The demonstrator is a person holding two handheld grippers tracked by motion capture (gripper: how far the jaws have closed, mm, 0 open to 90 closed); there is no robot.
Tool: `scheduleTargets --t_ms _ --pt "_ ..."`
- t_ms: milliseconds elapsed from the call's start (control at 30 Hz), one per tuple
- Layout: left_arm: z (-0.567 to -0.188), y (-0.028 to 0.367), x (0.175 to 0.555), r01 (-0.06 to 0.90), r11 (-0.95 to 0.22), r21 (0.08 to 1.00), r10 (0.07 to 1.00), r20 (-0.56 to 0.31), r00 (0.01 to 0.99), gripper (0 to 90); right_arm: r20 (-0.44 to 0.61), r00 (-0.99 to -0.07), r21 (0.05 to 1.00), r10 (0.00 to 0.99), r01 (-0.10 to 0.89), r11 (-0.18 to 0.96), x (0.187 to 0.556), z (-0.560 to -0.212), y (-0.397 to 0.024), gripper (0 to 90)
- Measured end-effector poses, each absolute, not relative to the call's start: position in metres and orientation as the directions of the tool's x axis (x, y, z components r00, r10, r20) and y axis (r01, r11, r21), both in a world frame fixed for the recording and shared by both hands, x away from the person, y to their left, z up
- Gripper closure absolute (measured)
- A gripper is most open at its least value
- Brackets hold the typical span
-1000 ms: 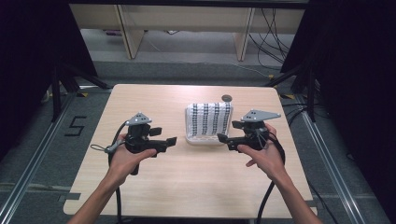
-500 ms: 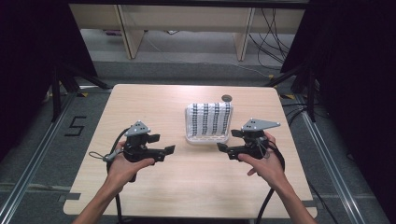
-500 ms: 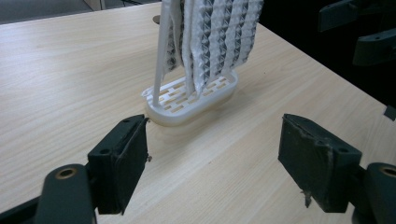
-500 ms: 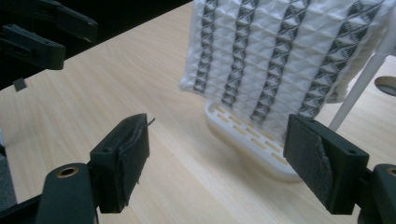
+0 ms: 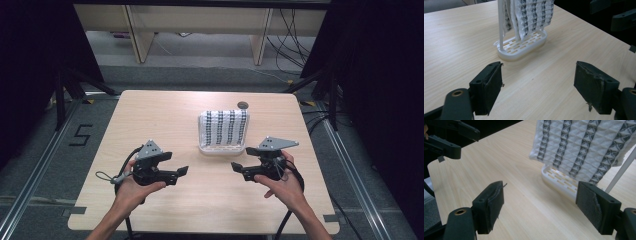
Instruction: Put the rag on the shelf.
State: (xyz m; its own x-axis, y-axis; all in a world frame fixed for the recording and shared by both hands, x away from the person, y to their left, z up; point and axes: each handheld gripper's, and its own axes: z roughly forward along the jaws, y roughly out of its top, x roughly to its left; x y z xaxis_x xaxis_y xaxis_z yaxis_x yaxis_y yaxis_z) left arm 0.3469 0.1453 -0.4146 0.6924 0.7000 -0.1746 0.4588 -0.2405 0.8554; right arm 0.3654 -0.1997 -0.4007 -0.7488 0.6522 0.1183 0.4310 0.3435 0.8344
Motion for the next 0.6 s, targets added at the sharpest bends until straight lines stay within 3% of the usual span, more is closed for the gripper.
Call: scheduleTargets --t_ms 600 --pt "-0.448 0.151 0.321 0.462 -0.280 0.842 0.708 -0.144 0.691 21.9 0.127 -0.748 0.818 0.651 0.450 0.358 0.343 -0.437 -0.204 24.3"
